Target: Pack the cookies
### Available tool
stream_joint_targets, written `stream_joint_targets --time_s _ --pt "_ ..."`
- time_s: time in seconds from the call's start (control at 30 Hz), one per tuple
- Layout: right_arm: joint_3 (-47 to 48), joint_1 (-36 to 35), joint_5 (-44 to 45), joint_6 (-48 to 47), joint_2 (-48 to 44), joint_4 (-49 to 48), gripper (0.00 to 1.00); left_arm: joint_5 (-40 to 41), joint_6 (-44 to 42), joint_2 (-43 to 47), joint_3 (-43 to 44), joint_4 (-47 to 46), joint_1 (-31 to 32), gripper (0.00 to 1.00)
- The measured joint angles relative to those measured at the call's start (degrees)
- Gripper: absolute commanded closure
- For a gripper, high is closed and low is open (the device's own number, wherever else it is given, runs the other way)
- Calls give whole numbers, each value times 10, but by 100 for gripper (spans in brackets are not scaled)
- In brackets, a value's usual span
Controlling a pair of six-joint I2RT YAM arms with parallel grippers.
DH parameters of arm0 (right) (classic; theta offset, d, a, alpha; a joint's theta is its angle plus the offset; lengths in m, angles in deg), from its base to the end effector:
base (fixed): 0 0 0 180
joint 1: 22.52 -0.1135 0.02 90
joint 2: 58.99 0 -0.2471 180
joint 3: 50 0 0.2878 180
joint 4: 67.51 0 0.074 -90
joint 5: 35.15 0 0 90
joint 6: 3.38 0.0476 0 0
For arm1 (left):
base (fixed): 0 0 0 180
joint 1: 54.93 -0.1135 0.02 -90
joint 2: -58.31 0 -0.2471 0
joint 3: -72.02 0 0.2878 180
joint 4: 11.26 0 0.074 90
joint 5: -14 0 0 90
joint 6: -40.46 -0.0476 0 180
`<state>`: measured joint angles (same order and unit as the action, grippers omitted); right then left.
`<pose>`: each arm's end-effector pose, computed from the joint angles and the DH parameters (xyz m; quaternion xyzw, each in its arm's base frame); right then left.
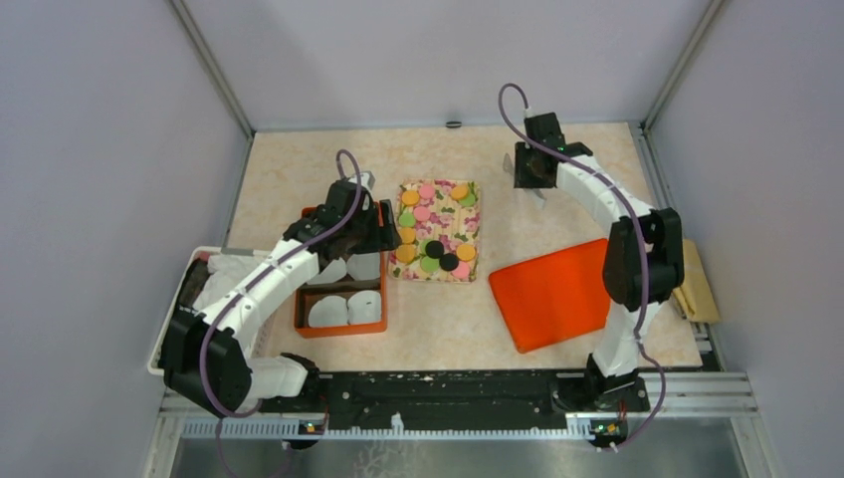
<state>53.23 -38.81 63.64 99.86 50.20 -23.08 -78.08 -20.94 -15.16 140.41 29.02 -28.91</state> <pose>0.4480 0.1233 0.2237 0.0010 0.9384 0.0164 0.3450 0.2884 -0.1427 0.2384 -0.0139 0.9248 -0.1891 0.3297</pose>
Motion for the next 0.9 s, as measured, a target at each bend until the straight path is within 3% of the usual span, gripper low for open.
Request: stream_joint_targets --time_s 0.47,0.9 --pt "-140 -183 22 -16 -242 -22 61 17 0 7 0 1 0 24" --pt "-182 -282 4 -11 -207 -39 58 45 0 14 0 10 -1 18"
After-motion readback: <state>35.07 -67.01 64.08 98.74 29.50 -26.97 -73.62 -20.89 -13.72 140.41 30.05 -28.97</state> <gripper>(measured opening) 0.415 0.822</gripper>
